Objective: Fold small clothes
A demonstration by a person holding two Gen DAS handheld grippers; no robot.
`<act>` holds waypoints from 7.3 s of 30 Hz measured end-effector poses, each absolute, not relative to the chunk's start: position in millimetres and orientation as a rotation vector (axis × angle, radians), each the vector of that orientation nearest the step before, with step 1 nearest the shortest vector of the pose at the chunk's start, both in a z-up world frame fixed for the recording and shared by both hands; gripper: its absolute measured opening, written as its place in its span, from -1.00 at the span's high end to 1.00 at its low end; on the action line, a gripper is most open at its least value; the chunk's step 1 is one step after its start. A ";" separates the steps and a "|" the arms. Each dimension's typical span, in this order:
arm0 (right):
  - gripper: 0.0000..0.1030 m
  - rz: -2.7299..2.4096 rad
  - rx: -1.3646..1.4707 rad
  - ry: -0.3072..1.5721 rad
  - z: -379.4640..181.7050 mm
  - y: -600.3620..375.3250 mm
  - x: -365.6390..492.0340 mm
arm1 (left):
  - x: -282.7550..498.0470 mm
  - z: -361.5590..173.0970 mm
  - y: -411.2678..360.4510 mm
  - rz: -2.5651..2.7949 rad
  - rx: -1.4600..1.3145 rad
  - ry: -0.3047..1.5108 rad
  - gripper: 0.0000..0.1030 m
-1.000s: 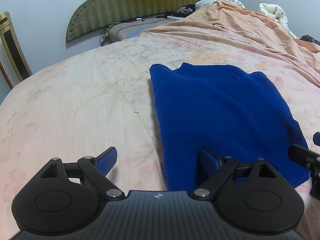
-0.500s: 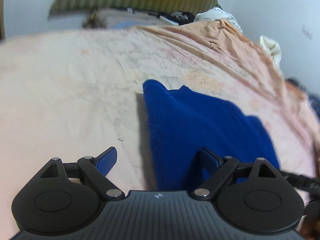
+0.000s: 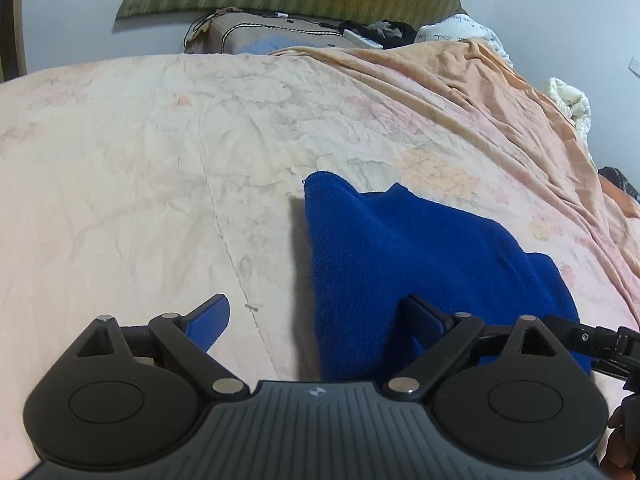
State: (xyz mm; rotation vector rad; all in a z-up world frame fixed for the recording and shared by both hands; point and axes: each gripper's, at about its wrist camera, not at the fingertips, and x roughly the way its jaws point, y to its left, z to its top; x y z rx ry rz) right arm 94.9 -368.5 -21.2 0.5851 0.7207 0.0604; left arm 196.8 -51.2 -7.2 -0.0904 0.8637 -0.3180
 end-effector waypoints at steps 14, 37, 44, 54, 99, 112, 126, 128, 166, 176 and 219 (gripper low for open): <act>-0.54 0.082 0.607 0.717 -22.6 -367.9 104.4 | 197.6 -3.3 -59.1 -0.319 -0.046 0.852 -0.84; 0.44 0.260 0.716 0.729 -33.6 -373.9 152.1 | 244.0 -17.2 -75.1 -0.655 -0.217 0.853 0.52; 0.25 0.150 0.660 0.708 -28.5 -377.2 140.8 | 216.5 1.9 -111.4 -0.534 0.103 0.718 0.40; 0.05 0.051 0.586 0.694 -3.4 -379.5 29.1 | 112.5 6.8 -42.4 -0.656 -0.091 0.799 -0.70; 0.08 -0.060 0.156 0.666 0.7 -277.1 -63.4 | 12.6 -15.6 -83.2 -0.286 0.247 0.807 -0.81; -0.41 -0.045 0.135 0.665 2.5 -258.0 -80.1 | 5.3 -19.4 -76.6 -0.271 0.213 0.842 -0.81; -0.81 -0.050 0.130 0.658 -0.9 -252.7 -83.7 | 4.4 -21.6 -79.5 -0.244 0.207 0.857 -0.81; -0.84 -0.053 0.131 0.655 -2.0 -252.7 -84.9 | 4.1 -22.2 -79.0 -0.244 0.207 0.857 -0.81; -0.92 -0.071 0.126 0.648 -8.9 -252.8 -90.3 | -0.5 -24.3 -81.8 -0.222 0.216 0.832 -0.81; -0.92 -0.070 0.122 0.648 -8.4 -251.4 -91.7 | -3.2 -22.4 -80.9 -0.226 0.214 0.818 -0.82; -0.93 -0.071 0.119 0.642 -3.3 -245.4 -97.3 | -9.1 -18.1 -73.9 -0.225 0.190 0.819 -0.82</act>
